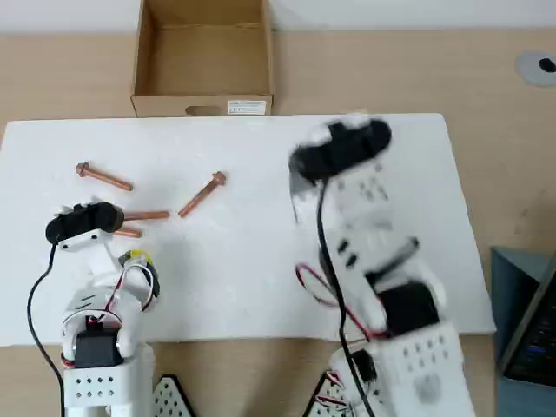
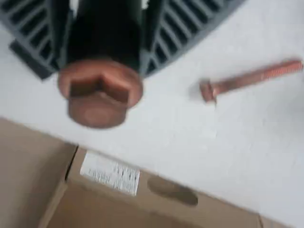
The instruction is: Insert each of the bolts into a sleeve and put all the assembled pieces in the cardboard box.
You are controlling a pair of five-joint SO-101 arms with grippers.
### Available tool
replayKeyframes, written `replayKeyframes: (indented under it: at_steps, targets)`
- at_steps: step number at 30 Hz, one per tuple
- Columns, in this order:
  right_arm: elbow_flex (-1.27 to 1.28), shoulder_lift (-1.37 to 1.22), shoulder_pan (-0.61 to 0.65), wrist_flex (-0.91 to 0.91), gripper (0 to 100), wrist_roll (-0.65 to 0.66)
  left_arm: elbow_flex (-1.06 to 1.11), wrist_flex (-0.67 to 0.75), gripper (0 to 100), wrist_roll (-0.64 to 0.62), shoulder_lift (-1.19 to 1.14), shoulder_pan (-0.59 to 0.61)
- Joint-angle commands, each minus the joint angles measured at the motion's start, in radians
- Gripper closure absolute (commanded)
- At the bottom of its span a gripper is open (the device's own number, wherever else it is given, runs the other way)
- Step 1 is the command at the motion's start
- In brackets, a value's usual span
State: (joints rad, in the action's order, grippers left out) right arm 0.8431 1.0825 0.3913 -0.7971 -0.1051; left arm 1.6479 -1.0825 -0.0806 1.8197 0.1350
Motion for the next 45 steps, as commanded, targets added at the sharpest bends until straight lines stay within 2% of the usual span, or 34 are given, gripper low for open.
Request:
replayKeyframes:
  at_steps: [1, 9, 27, 30, 33, 39, 45]
  targets:
    - [-0.154, -0.225, -0.013, 0.146, 98.9, 0.018, -0.006, 0.008, 100, 0.005, 0.005, 0.012]
    - [-0.45, -0.722, -0.015, 0.419, 98.9, 0.109, -0.006, 0.008, 100, 0.003, 0.005, 0.012]
    - [-1.333, -1.606, -0.019, 0.434, 98.8, 0.114, -0.006, 0.008, 100, 0.003, 0.005, 0.011]
    - [-1.449, -1.707, -0.019, 0.433, 98.7, 0.115, -0.006, 0.008, 100, 0.003, 0.005, 0.011]
    - [-1.527, -1.785, -0.019, 0.433, 98.6, 0.172, -0.006, 0.008, 100, 0.003, 0.005, 0.009]
    - [-1.607, -1.863, -0.019, 0.42, 98.2, 0.207, -0.006, 0.006, 100, 0.003, 0.005, 0.008]
    - [-1.613, -1.867, -0.019, 0.33, 85.7, 0.207, -0.008, 0.006, 100, 0.003, 0.005, 0.008]
